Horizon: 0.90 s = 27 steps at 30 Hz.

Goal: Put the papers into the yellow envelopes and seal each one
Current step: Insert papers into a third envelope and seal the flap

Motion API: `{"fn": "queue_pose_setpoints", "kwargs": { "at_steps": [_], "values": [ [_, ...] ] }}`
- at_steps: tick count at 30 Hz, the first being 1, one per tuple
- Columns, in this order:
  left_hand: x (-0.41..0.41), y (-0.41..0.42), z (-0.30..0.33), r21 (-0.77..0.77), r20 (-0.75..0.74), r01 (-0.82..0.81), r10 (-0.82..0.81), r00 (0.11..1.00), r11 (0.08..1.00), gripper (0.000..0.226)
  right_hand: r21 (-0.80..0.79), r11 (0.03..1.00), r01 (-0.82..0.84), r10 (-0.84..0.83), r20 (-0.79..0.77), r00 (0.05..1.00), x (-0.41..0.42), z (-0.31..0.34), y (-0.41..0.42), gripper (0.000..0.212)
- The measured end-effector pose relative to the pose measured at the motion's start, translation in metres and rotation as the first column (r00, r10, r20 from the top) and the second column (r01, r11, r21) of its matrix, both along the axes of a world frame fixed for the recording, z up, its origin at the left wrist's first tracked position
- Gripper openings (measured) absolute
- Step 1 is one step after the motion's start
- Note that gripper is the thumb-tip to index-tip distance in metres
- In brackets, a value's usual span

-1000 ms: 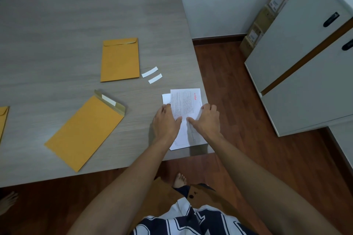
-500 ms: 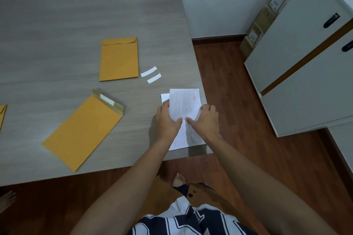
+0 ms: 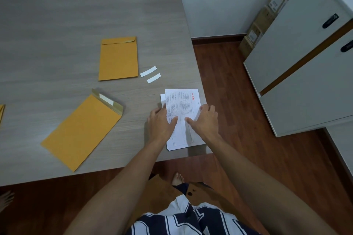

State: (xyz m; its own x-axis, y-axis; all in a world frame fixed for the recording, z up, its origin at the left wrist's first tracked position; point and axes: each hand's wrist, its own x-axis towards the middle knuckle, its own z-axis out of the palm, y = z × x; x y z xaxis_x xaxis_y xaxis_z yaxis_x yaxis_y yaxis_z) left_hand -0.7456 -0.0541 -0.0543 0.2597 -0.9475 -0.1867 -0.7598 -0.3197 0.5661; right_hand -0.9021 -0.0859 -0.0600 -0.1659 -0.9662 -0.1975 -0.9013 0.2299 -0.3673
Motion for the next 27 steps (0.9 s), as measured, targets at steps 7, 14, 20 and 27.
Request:
{"fn": "queue_pose_setpoints", "kwargs": {
  "at_steps": [7,14,20,27],
  "values": [
    [0.003,-0.002,0.001,0.031,0.051,0.043,-0.045,0.998,0.999,0.044,0.007,1.000,0.011,-0.011,0.002,1.000,0.002,0.000,0.000,0.072],
    [0.000,-0.006,0.012,-0.049,-0.157,-0.026,0.018,0.987,0.998,0.032,0.001,1.000,0.019,-0.019,0.010,1.000,0.003,0.002,0.000,0.072],
    [-0.014,-0.018,0.021,-0.156,-0.426,-0.289,0.199,0.883,0.945,0.065,0.002,1.000,0.017,-0.017,0.015,1.000,0.001,0.003,0.002,0.072],
    [-0.017,-0.019,0.031,-0.038,-0.568,-0.462,0.361,0.740,0.886,0.095,0.012,1.000,0.022,-0.022,0.035,0.999,0.002,0.004,0.002,0.072]
  ]
}}
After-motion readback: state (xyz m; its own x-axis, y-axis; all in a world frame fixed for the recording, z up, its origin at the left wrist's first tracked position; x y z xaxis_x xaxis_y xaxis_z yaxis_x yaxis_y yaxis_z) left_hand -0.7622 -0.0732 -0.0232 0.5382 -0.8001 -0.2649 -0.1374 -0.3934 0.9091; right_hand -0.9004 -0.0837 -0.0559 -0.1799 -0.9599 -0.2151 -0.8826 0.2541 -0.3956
